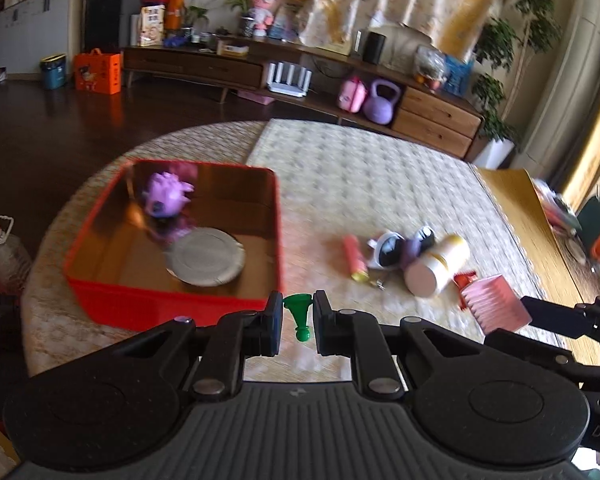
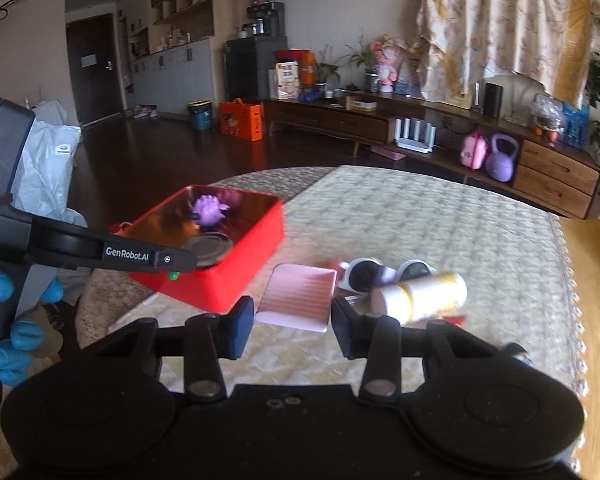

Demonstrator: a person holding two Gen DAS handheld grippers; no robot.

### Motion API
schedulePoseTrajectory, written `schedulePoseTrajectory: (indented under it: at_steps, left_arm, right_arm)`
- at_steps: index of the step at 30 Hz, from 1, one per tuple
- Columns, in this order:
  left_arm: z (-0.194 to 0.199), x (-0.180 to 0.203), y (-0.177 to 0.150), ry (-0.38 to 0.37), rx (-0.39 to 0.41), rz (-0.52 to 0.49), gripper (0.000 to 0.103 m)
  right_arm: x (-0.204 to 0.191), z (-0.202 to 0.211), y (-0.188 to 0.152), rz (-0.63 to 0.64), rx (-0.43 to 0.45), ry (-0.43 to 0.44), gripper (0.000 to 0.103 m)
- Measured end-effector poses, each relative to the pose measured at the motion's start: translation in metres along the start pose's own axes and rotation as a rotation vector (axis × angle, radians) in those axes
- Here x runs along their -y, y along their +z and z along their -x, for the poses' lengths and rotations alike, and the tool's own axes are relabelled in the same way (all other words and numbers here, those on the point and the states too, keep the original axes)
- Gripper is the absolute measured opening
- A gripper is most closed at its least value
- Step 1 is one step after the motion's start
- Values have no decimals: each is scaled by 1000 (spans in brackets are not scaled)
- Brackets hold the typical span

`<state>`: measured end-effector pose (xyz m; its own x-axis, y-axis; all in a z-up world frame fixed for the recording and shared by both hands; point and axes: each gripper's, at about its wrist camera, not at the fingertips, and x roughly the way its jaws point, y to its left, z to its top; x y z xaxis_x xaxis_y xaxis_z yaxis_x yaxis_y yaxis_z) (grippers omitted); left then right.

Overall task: Organize rigid objects
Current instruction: 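Carry the green piece with the left tool while the right tool carries the comb to the red box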

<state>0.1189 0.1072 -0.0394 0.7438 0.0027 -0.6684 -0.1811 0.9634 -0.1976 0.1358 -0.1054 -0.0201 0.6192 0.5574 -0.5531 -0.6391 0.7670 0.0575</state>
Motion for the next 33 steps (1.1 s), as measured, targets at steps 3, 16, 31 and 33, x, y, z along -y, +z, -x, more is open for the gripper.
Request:
schedulePoseTrajectory:
  at_steps: [3,16,31,33]
  left_arm:
    - [3,-16,8,23,16,9,16]
    - [-13,-91,44,152,41,36,16]
    - [-74,-122,54,203,-26,-43,16]
    - [-82,-124,55,199,-41,-46,16]
  right_arm:
    - [-10,-11,13,11,5,20,42]
    - [-40,-90,62,59,-36,62,42]
    - [-70,-200,85,175,-188,49,42]
    - [-70,-209,85,187,-205,49,42]
